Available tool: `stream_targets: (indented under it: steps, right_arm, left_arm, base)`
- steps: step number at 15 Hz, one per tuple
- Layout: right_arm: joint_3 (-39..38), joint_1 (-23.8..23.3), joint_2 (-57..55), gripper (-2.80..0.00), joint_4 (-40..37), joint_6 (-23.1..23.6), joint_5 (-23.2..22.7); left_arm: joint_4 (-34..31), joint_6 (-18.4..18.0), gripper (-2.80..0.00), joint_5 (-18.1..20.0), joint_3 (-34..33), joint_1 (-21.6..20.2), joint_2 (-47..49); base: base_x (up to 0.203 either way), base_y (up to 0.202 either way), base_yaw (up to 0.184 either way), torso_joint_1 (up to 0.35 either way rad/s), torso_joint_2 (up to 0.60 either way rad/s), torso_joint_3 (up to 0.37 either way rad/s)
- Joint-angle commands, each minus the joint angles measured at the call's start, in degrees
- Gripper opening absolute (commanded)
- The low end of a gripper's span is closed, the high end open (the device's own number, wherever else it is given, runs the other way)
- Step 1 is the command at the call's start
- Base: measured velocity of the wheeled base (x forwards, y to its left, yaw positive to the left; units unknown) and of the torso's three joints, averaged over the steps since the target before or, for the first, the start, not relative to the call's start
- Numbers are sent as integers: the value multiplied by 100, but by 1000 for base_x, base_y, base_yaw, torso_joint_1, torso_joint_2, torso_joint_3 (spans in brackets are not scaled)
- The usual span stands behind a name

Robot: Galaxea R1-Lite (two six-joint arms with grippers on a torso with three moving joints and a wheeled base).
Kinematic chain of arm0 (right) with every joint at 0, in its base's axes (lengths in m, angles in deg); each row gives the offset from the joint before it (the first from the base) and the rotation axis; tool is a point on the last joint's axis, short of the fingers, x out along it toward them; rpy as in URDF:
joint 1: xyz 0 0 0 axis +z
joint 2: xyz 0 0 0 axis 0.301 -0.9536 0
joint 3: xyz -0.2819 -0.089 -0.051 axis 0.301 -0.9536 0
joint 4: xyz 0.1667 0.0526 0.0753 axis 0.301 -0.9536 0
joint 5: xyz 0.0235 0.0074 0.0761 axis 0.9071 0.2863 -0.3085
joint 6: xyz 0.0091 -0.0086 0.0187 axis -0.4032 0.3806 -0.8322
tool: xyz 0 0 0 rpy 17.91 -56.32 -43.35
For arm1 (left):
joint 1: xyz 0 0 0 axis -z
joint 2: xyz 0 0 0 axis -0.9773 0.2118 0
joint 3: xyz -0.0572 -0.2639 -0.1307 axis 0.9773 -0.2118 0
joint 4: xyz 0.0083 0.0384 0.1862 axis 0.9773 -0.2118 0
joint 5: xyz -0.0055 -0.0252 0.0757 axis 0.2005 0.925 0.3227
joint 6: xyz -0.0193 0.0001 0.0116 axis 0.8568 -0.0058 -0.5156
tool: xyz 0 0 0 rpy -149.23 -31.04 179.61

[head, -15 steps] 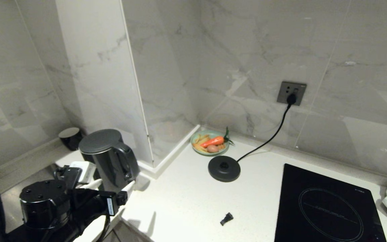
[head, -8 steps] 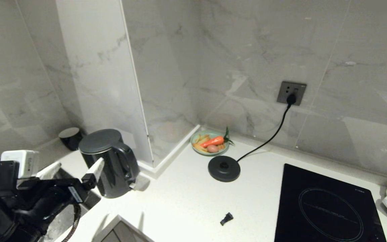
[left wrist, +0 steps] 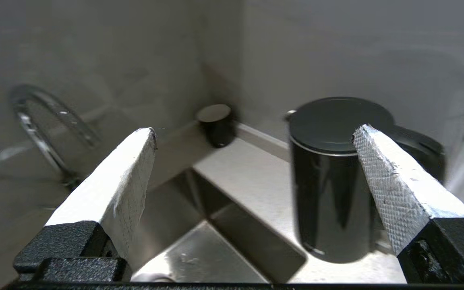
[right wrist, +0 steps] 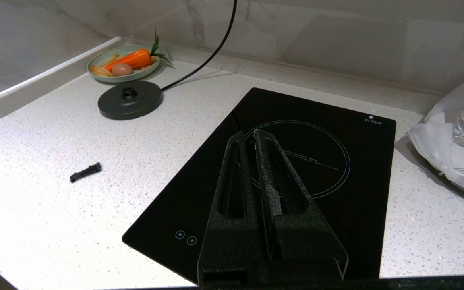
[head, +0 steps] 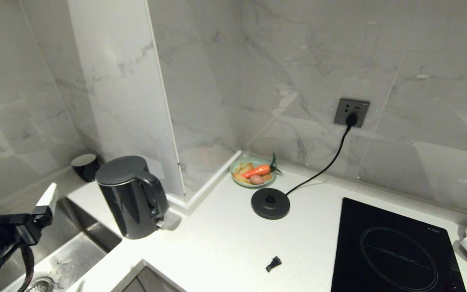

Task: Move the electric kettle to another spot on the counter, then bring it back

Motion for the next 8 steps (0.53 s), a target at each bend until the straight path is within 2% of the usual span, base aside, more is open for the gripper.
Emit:
stream_targets:
  steps: [1,4,6,8]
  right_arm:
    - [0,0,-3,-280,0,6,-1]
    - [0,0,0,-280,-2,1,-1]
    - [0,0,0,-280,-3,4,-1]
    - [0,0,-3,-280,0,1,-1]
  left_arm:
    - [-632,-84,0,-45,192,-408,-997]
    - [-2339,-127,0,-29,649,-643,-2395]
    - [-4165,-108,0,54,1090,-638,-3455]
    - [-5916,107,0,375,1602,-462,-4254]
  base:
    - [0,0,0,0,0,0]
    - [0,0,0,0,0,0]
    - [0,0,0,0,0,0]
    - [0,0,0,0,0,0]
